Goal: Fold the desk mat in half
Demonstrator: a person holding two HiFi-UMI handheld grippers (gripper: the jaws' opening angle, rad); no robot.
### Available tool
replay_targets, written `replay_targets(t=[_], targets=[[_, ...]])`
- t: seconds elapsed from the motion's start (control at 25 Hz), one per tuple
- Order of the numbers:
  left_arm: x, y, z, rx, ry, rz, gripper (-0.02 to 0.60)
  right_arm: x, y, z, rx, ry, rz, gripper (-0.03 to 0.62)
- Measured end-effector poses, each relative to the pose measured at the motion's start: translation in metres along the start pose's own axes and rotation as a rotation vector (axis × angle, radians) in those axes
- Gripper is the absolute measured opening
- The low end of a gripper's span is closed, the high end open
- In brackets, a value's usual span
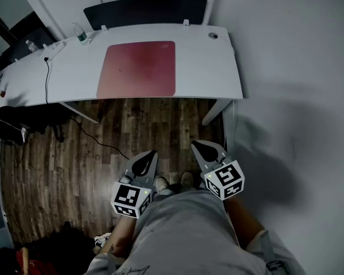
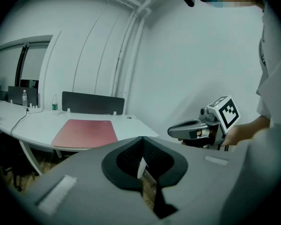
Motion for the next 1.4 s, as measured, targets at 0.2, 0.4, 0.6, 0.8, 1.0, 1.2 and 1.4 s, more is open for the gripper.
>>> replay_targets(t=[0.2,0.4,0.6,0.8,1.0,1.2,1.4], targets=[[0.005,-0.001,0.008,-0.002,-0.025,-0.004,0.02,0.001,0.001,0.0,-0.03,-0.037,0.002,0.006],[0.013,-0.008,0.018,0.0,-0.04,0.004,0.02,0.004,0.001,0.0,-0.042,-0.081,0.005,0.006],[0.026,-0.015,0.031,-0.004,-0.053,0.004,0.02,0.001,0.002,0.017,-0.044,-0.098,-0.009,0.006],[0.03,-0.02,0.038,-0.001,-0.058,0.001,0.02,-0.001,0.0,0.025,-0.039,-0.104,-0.011,0.006],[0.024,-0.017,0.04,-0.002,-0.076,0.003,0.02,0.0,-0.002,0.02,-0.05,-0.124,-0.002,0.006],[0.006,-0.014,0.048,-0.003,-0.077,0.014,0.02,-0.011,0.0,0.001,-0.063,-0.13,-0.006,0.006],[-0.022,-0.006,0.063,0.001,-0.064,0.028,0.02,-0.033,0.006,-0.028,-0.075,-0.122,0.0,0.006]])
Point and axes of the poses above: the fingertips, and each gripper's own axes: x backward along the fingers, z to its left, y out of its top, the point moved 9 cm from there along x, backward along the fingers, and after that the axes turned 1 degree about y, right-handed, at the moved point
